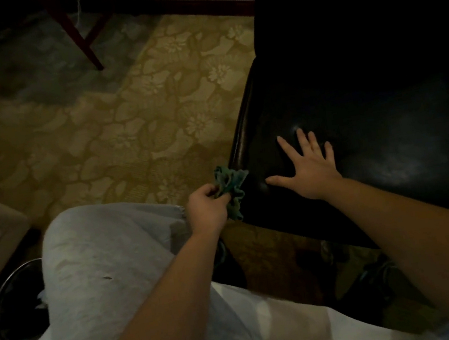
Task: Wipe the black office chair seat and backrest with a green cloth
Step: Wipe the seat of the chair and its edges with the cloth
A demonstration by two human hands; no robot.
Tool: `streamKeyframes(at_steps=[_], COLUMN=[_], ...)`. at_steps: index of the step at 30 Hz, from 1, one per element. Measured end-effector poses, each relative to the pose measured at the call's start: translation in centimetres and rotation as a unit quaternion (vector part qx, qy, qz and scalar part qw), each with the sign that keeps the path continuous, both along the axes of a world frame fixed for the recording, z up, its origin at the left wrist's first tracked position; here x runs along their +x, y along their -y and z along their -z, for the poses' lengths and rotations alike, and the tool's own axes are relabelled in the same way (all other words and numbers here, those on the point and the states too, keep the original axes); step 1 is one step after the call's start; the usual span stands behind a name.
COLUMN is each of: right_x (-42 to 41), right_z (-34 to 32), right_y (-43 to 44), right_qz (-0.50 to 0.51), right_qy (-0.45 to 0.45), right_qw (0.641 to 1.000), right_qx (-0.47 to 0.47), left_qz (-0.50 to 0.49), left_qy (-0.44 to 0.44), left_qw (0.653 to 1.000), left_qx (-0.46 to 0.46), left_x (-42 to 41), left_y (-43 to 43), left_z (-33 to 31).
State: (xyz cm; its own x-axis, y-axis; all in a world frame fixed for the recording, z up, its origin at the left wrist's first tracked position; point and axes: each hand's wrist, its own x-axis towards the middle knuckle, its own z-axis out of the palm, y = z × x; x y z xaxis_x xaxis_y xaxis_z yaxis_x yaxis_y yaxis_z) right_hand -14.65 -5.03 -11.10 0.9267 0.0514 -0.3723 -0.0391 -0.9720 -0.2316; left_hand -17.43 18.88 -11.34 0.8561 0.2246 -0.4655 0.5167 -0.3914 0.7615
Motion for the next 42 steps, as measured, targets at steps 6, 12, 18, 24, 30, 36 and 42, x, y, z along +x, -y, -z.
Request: streamKeyframes(at_steps=[6, 12, 18, 24, 30, 36, 42], right_x=[0.5, 1.2, 1.3, 1.5, 1.4, 1.1, 0.9], right_z=[0.1, 0.0, 0.0, 0.1, 0.0, -0.1, -0.4], right_y=[-0.7, -1.5, -1.6, -1.9, -1.9, -1.8, -1.4], right_qz=[0.013, 0.032, 0.039, 0.044, 0.042, 0.036, 0.03], right_qy=[0.012, 0.01, 0.014, 0.023, 0.015, 0.014, 0.012], right_qw=[1.0, 0.999, 0.999, 0.999, 0.999, 0.999, 0.999], right_qx=[-0.005, 0.003, -0.006, -0.009, -0.008, -0.017, -0.001], left_qz=[-0.013, -0.027, -0.102, -0.098, -0.132, -0.155, -0.15], left_qy=[0.032, 0.021, -0.025, 0.005, -0.035, -0.063, -0.022], left_qw=[0.999, 0.999, 0.993, 0.994, 0.986, 0.98, 0.984], left_qx=[-0.005, -0.02, -0.048, -0.053, -0.093, -0.11, -0.092], left_x=[1.8, 3.3, 0.4, 1.8, 0.9, -0.3, -0.9], left_y=[-0.1, -0.2, -0.7, -0.7, -0.7, -0.6, -0.3], left_z=[0.1, -0.1, 1.1, 0.5, 0.9, 1.0, 0.2])
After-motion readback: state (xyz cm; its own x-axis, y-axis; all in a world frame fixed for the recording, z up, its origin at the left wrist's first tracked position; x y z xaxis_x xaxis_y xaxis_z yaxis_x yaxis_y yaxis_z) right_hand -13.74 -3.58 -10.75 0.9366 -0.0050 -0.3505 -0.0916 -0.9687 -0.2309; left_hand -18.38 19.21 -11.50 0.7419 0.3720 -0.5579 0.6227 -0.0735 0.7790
